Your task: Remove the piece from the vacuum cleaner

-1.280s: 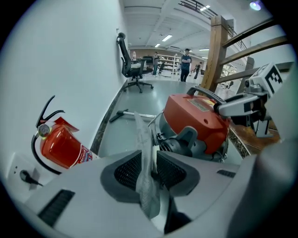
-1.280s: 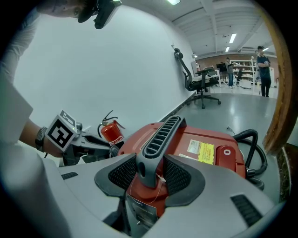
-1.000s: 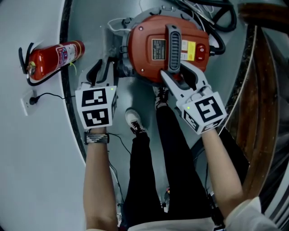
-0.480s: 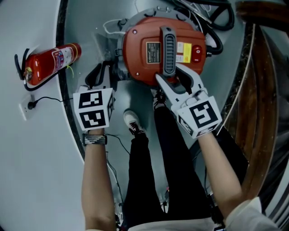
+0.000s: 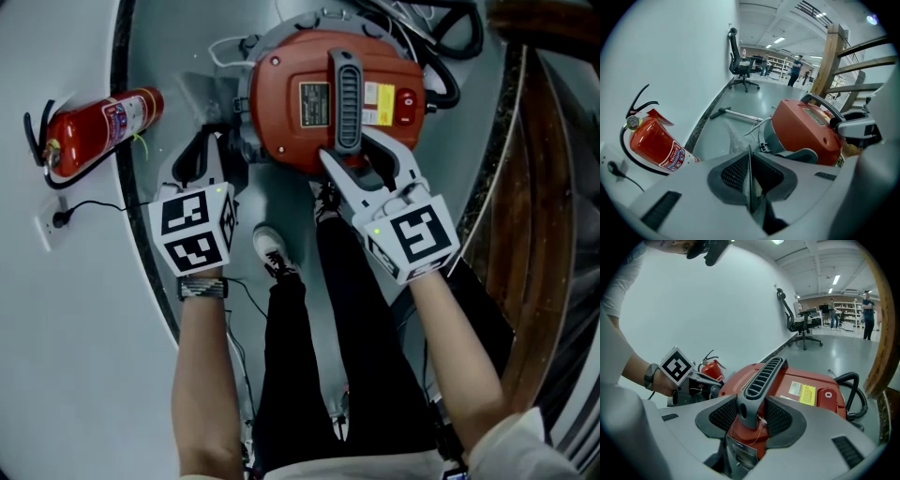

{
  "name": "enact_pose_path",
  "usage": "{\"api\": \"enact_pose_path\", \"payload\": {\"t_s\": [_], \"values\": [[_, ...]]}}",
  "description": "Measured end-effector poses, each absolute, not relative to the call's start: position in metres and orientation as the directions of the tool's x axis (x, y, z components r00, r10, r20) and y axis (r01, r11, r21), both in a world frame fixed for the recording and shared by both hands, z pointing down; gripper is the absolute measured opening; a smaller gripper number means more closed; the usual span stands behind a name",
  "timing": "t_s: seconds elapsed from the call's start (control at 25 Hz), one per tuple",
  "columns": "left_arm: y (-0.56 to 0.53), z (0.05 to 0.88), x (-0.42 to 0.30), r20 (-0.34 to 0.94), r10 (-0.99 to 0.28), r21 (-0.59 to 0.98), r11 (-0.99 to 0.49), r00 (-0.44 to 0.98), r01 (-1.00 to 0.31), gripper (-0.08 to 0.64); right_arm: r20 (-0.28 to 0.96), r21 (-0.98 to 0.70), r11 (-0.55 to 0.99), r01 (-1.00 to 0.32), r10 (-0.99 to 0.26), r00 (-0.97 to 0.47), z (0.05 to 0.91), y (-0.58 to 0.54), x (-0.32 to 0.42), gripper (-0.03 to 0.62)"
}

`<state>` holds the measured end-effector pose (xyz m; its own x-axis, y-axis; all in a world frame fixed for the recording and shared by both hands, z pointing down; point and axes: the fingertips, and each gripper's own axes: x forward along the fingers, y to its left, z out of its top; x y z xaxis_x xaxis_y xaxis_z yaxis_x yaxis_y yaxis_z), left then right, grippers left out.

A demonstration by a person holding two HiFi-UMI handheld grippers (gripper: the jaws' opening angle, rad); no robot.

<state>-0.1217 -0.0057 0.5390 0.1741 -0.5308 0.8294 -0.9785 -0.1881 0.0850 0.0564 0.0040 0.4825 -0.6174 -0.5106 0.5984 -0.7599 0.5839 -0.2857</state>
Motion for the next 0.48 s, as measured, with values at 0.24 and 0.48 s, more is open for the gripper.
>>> {"api": "enact_pose_path", "payload": {"t_s": [0.24,0.48], "values": [[-0.005,0.539,-0.127,0.827,-0.532,0.129,-0.136,0.182,-0.982,0.034,0.607,-0.280,0.587,-0.760,-0.505,-0.614,0.483,0.005,0.057,0.190],[-0.004,0.540,-0.133,0.820,-0.541,0.196,-0.038,0.185,-0.980,0.032,0.602,-0.274,0.588,-0.761,-0.512,-0.613,0.482,0.004,0.056,0.190]]}}
